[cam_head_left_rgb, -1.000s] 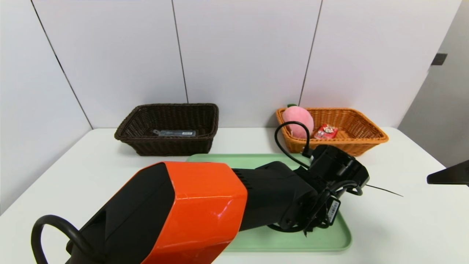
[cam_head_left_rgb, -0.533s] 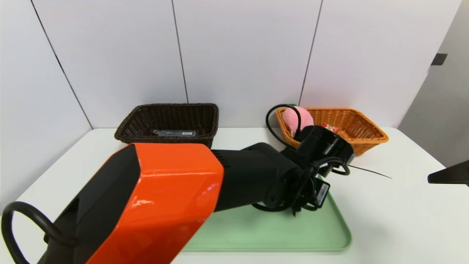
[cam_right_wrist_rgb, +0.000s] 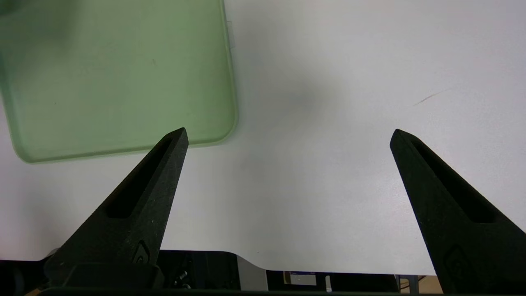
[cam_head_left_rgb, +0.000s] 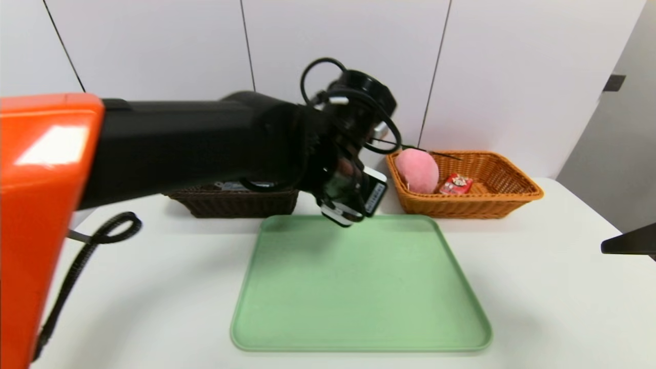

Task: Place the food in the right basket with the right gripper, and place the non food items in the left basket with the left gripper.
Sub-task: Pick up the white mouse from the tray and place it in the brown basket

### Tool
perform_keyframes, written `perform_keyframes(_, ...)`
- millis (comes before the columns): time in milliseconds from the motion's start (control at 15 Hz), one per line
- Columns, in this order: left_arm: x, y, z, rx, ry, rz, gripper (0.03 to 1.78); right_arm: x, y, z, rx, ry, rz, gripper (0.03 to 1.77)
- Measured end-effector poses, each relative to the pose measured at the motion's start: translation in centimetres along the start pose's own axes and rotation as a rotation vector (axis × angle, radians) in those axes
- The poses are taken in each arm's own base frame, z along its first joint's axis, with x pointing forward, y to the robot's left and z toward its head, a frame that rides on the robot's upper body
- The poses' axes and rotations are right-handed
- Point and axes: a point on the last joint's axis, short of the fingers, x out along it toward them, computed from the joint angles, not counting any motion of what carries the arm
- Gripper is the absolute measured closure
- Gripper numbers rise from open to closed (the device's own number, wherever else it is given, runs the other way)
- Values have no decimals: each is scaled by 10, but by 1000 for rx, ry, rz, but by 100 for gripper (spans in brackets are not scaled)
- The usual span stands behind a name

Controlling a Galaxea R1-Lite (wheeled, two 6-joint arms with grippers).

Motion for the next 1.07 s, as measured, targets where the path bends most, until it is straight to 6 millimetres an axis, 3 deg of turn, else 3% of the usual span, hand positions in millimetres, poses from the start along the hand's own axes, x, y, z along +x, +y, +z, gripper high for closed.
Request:
perform_keyframes(333, -45, 121, 2, 235, -30, -9, 76, -1, 0, -1, -5, -5, 2, 10)
perform_keyframes(600, -49, 196, -17, 462, -68, -66, 76, -2, 0, -1, -4, -7, -4, 10)
perform_keyframes(800, -35, 220, -31, 621, -47, -66, 76, -2, 0, -1, -3, -9, -7, 10)
perform_keyframes(1067, -7, 234, -42, 759, -24, -56, 76, -1, 0, -1, -2, -4, -10, 10)
